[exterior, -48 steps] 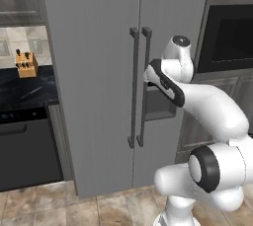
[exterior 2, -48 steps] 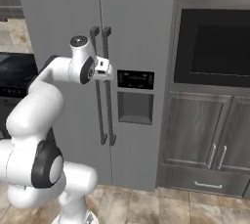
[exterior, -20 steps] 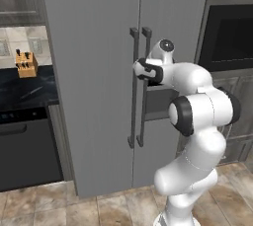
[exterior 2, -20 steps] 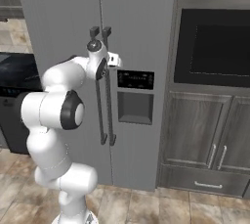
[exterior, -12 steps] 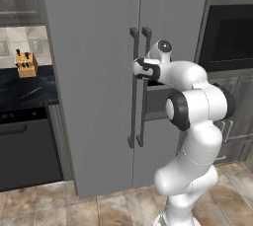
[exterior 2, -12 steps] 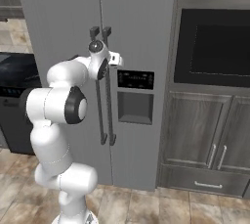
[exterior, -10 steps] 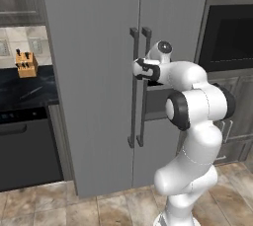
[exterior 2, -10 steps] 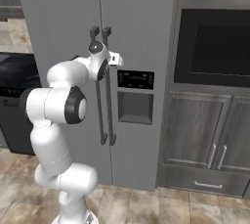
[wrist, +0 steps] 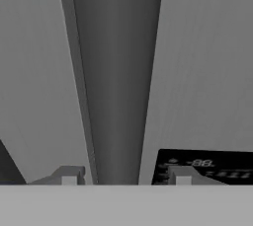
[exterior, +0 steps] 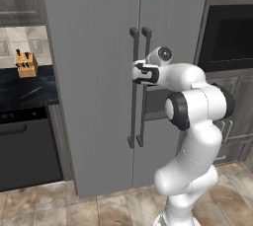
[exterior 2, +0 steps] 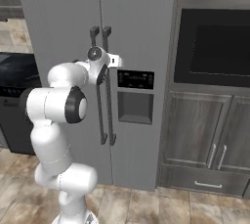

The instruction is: Retrieve the butter from the fridge and place it on a plate on the dining table. Then retrieve the butter knife by the fridge and place it near the plate.

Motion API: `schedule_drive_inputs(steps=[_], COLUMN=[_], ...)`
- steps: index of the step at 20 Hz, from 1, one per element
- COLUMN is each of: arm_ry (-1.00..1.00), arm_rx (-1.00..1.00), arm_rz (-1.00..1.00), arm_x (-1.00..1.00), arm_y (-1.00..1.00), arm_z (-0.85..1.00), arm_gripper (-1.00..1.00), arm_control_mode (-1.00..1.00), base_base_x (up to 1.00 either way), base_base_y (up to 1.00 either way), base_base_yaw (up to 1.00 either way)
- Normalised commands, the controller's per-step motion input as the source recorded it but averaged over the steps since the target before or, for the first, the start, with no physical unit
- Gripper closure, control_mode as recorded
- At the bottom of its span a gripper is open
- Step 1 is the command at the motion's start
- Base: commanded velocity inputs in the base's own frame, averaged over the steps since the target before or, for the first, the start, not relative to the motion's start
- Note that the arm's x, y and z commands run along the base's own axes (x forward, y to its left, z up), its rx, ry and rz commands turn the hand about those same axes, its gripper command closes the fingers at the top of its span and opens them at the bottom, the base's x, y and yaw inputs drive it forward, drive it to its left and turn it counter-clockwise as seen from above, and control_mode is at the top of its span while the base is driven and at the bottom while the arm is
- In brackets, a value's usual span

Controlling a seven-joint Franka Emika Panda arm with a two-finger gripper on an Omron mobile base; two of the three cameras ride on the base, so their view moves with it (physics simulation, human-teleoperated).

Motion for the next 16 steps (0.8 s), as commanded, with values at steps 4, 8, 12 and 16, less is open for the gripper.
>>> schedule_drive_inputs(steps=[4,8,12,16], arm_ry=[0.00,0.02,0.09,0.05], arm_rx=[0.00,0.00,0.00,0.09], arm_rz=[0.00,0.00,0.00,0.03], arm_x=[0.06,0.00,-0.73,-1.00], arm_y=[0.00,0.00,-0.44,-0.88], arm_z=[0.00,0.00,0.15,0.34], arm_gripper=[1.00,1.00,1.00,1.00], arm_control_mode=[-1.00,-1.00,-1.00,-1.00], base_base_x=[0.00,0.00,0.00,0.00], base_base_y=[0.00,0.00,0.00,0.00], base_base_yaw=[0.00,0.00,0.00,0.00])
